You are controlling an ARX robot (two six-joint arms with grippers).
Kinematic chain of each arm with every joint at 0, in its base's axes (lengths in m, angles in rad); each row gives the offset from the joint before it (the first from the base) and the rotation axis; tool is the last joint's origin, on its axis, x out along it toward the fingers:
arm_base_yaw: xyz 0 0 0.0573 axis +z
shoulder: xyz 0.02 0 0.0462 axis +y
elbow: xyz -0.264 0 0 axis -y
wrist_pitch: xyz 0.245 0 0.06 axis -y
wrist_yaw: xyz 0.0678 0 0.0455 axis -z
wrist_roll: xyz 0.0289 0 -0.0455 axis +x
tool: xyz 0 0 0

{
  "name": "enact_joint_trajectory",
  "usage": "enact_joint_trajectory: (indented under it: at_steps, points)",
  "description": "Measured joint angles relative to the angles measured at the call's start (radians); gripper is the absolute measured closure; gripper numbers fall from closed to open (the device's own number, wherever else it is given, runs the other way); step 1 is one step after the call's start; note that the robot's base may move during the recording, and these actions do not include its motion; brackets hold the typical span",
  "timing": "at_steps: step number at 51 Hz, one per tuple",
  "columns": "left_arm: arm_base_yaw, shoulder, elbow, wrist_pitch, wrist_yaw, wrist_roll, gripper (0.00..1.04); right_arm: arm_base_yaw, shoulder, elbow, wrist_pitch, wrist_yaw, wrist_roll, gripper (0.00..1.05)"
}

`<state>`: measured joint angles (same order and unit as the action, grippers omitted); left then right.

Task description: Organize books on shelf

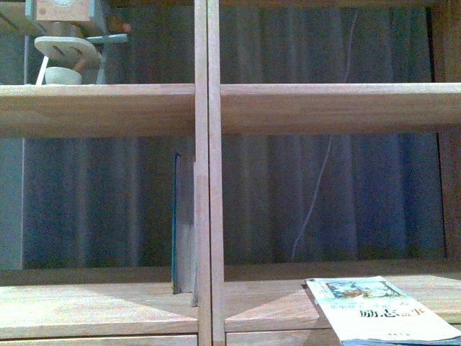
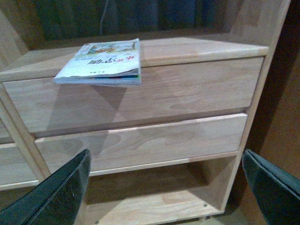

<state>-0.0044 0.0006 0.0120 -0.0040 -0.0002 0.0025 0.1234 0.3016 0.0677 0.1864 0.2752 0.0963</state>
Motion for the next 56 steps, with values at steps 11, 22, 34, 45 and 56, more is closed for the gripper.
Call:
enact_joint_trajectory:
  at_steps: [11,22,34,45,56]
  points:
    - [0.0,0.0,0.0,0.0,0.0,0.0,0.07,0.032,0.517,0.274,-0.029,-0.105,0.414,0.07]
    - [0.0,0.0,0.0,0.0,0.0,0.0,0.07,0.024,0.863,0.505,-0.084,-0.191,0.767,0.07]
    - [0.0,0.0,0.0,0.0,0.0,0.0,0.07,-0.021,1.053,0.687,-0.103,-0.243,1.051,0.07]
    - [0.0,0.0,0.0,0.0,0.0,0.0,0.07,-0.071,1.2,0.829,-0.092,-0.306,1.269,0.07]
    - [0.0,0.0,0.0,0.0,0.0,0.0,0.07,-0.085,1.295,0.92,-0.06,-0.333,1.418,0.07]
